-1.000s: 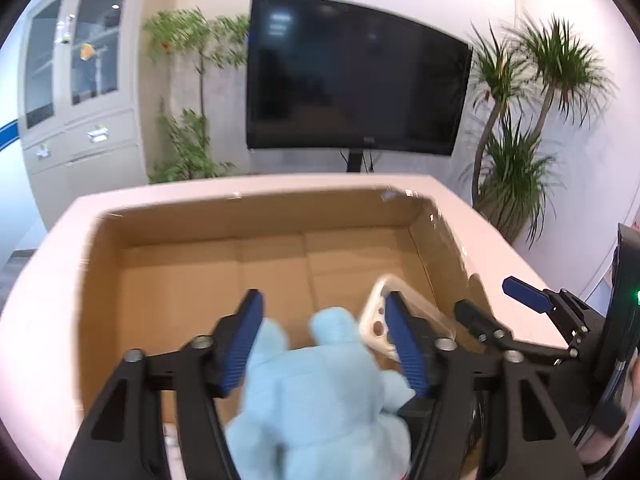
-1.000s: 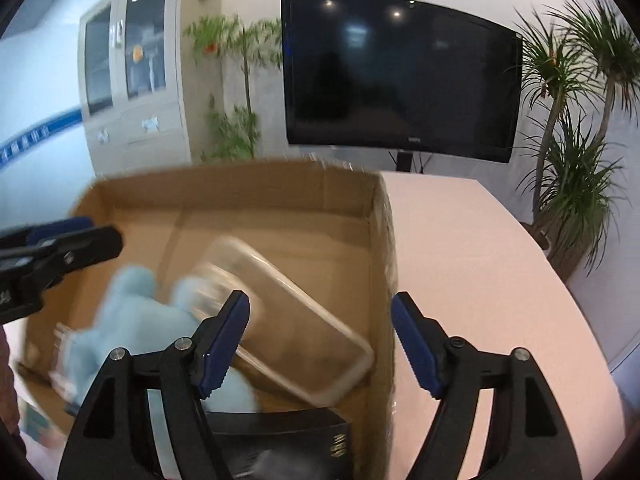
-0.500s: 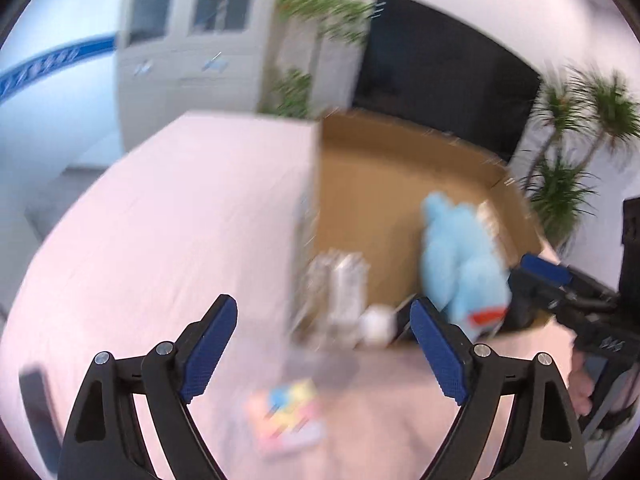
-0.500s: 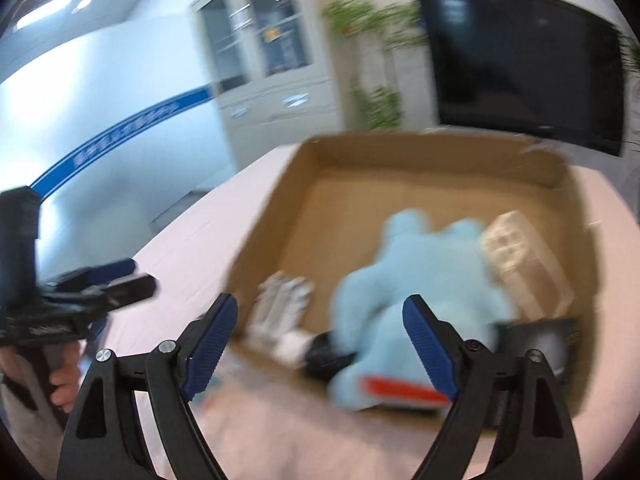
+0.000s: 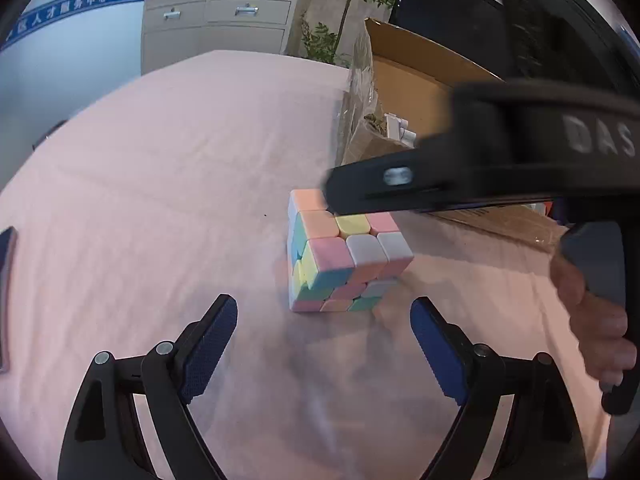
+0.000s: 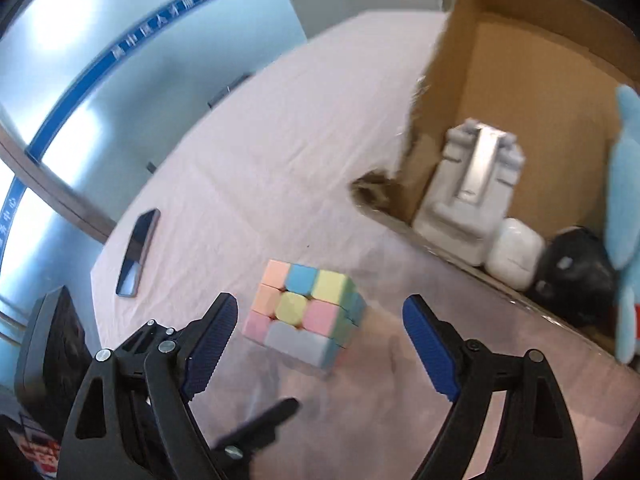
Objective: Organize objects
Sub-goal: 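Move the left gripper to the pastel Rubik's cube and grasp it, then lift the Rubik's cube and carry it over the box with the left gripper, then open the left gripper to drop the cube into the box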
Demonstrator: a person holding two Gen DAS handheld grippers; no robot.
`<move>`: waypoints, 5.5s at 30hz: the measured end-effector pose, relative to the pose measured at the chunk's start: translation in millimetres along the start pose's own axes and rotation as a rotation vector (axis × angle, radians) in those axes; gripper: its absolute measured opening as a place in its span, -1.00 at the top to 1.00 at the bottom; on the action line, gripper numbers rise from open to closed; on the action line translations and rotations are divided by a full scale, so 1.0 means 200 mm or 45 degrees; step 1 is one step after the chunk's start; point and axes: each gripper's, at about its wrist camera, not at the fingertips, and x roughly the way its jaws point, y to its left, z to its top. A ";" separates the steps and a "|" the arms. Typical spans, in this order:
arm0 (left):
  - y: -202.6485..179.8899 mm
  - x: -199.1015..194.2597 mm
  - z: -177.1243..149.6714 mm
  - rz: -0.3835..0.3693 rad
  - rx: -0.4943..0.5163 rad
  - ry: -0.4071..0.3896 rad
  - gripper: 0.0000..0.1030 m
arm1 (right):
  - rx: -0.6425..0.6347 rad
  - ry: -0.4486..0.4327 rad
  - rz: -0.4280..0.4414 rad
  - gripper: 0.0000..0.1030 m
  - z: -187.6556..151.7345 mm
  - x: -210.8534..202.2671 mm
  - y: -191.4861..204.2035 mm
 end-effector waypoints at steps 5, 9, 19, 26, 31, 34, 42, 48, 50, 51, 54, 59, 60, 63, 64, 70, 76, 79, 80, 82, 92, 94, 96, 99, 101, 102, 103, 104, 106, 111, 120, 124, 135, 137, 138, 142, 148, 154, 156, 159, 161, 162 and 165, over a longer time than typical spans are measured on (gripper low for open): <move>-0.03 0.04 0.01 -0.023 0.023 0.002 -0.72 | 0.083 0.162 -0.007 -0.35 0.03 0.17 -0.02; -0.08 0.09 -0.01 -0.042 0.061 0.033 -0.61 | 0.116 0.156 -0.002 -0.27 -0.04 0.10 -0.08; -0.27 -0.10 -0.24 -0.277 0.252 0.088 -0.53 | -0.058 0.242 0.215 -0.26 -0.33 -0.08 -0.14; -0.34 -0.10 -0.31 -0.338 0.472 0.139 -0.68 | -0.199 0.207 0.232 -0.42 -0.58 -0.13 -0.12; -0.31 -0.07 -0.21 -0.294 0.430 0.101 -0.68 | -0.145 0.012 0.249 -0.42 -0.61 -0.17 -0.18; -0.29 -0.07 -0.19 -0.310 0.479 0.117 -0.69 | -0.204 -0.031 0.219 -0.18 -0.60 -0.17 -0.14; -0.33 0.02 -0.21 -0.359 0.564 0.172 -0.63 | -0.310 0.034 0.359 -0.17 -0.62 -0.14 -0.15; -0.37 0.02 -0.22 -0.355 0.582 0.183 -0.23 | -0.289 -0.035 0.240 -0.19 -0.62 -0.12 -0.14; -0.37 0.02 -0.22 -0.346 0.575 0.181 -0.23 | -0.295 -0.067 0.188 -0.20 -0.63 -0.13 -0.12; -0.38 0.02 -0.22 -0.339 0.576 0.180 -0.23 | -0.304 -0.086 0.163 -0.20 -0.63 -0.13 -0.11; -0.38 0.03 -0.22 -0.326 0.570 0.179 -0.23 | -0.308 -0.107 0.133 -0.11 -0.64 -0.12 -0.11; -0.40 0.03 -0.23 -0.281 0.551 0.166 -0.21 | -0.308 -0.121 0.014 -0.08 -0.66 -0.12 -0.09; -0.40 0.03 -0.23 -0.280 0.538 0.165 -0.20 | -0.295 -0.129 -0.026 -0.08 -0.66 -0.12 -0.08; -0.39 0.03 -0.22 -0.300 0.520 0.168 -0.19 | -0.282 -0.133 -0.065 -0.07 -0.67 -0.13 -0.06; -0.40 0.03 -0.23 -0.299 0.525 0.170 -0.19 | -0.283 -0.129 -0.066 -0.07 -0.67 -0.13 -0.07; -0.40 0.03 -0.23 -0.295 0.534 0.169 -0.19 | -0.279 -0.123 -0.062 -0.07 -0.68 -0.15 -0.07; -0.40 0.03 -0.23 -0.297 0.540 0.174 -0.19 | -0.279 -0.123 -0.059 -0.07 -0.69 -0.16 -0.07; -0.40 0.03 -0.23 -0.297 0.542 0.175 -0.19 | -0.280 -0.122 -0.058 -0.07 -0.69 -0.17 -0.07; -0.40 0.03 -0.23 -0.296 0.543 0.175 -0.19 | -0.279 -0.122 -0.058 -0.07 -0.69 -0.17 -0.07; -0.40 0.03 -0.23 -0.296 0.544 0.177 -0.19 | -0.279 -0.122 -0.059 -0.07 -0.69 -0.17 -0.07; -0.40 0.02 -0.23 -0.294 0.549 0.179 -0.19 | -0.276 -0.127 -0.055 -0.07 -0.70 -0.18 -0.07; -0.41 0.01 -0.22 -0.290 0.555 0.174 -0.19 | -0.280 -0.134 -0.054 -0.07 -0.71 -0.20 -0.07; -0.43 -0.01 -0.21 -0.285 0.562 0.170 -0.19 | -0.282 -0.143 -0.054 -0.07 -0.70 -0.22 -0.07; -0.45 -0.03 -0.17 -0.284 0.573 0.156 -0.19 | -0.287 -0.166 -0.060 -0.07 -0.69 -0.27 -0.07; -0.48 -0.04 -0.14 -0.283 0.588 0.140 -0.19 | -0.294 -0.183 -0.068 -0.07 -0.68 -0.31 -0.07; -0.49 -0.05 -0.12 -0.283 0.594 0.130 -0.19 | -0.301 -0.198 -0.077 -0.07 -0.67 -0.34 -0.07; -0.51 -0.06 -0.09 -0.286 0.602 0.119 -0.19 | -0.305 -0.205 -0.082 -0.07 -0.66 -0.36 -0.07; -0.52 -0.07 -0.07 -0.290 0.607 0.110 -0.19 | -0.310 -0.215 -0.091 -0.07 -0.64 -0.39 -0.07; -0.54 -0.09 -0.02 -0.301 0.613 0.090 -0.19 | -0.320 -0.237 -0.107 -0.07 -0.62 -0.43 -0.07; -0.58 -0.12 0.10 -0.313 0.635 0.034 -0.19 | -0.334 -0.299 -0.135 -0.07 -0.53 -0.54 -0.09; -0.63 -0.11 0.38 -0.327 0.677 -0.037 -0.19 | -0.345 -0.386 -0.168 -0.07 -0.32 -0.65 -0.14; -0.65 -0.07 0.54 -0.323 0.686 -0.062 -0.19 | -0.344 -0.415 -0.178 -0.08 -0.20 -0.67 -0.20; -0.64 0.19 0.85 -0.300 0.696 -0.042 -0.19 | -0.326 -0.437 -0.148 -0.08 0.14 -0.54 -0.41; -0.62 0.26 0.88 -0.296 0.693 -0.024 -0.19 | -0.315 -0.428 -0.135 -0.08 0.18 -0.49 -0.45; -0.62 0.29 0.88 -0.295 0.689 -0.015 -0.19 | -0.310 -0.424 -0.130 -0.08 0.19 -0.47 -0.47; -0.59 0.44 0.90 -0.290 0.670 0.038 -0.19 | -0.281 -0.389 -0.100 -0.08 0.22 -0.37 -0.54; -0.56 0.56 0.85 -0.221 0.610 0.088 -0.19 | -0.234 -0.359 -0.144 -0.13 0.20 -0.29 -0.60; -0.65 0.43 0.79 -0.132 0.604 -0.001 -0.37 | -0.110 -0.493 -0.204 -0.58 0.06 -0.49 -0.63; -0.68 0.38 0.77 -0.112 0.594 -0.027 -0.43 | -0.065 -0.536 -0.271 -0.60 -0.03 -0.58 -0.66; -0.74 0.30 0.72 -0.008 0.538 -0.090 -0.53 | 0.016 -0.586 -0.389 -0.64 -0.17 -0.69 -0.71; -0.77 0.24 0.68 0.061 0.492 -0.144 -0.65 | 0.097 -0.628 -0.478 -0.90 -0.28 -0.75 -0.74; -0.79 0.21 0.65 0.064 0.470 -0.158 -0.76 | 0.139 -0.656 -0.529 -0.98 -0.34 -0.77 -0.76; -0.84 0.17 0.58 0.050 0.405 -0.170 -0.99 | 0.214 -0.712 -0.676 -0.98 -0.49 -0.81 -0.78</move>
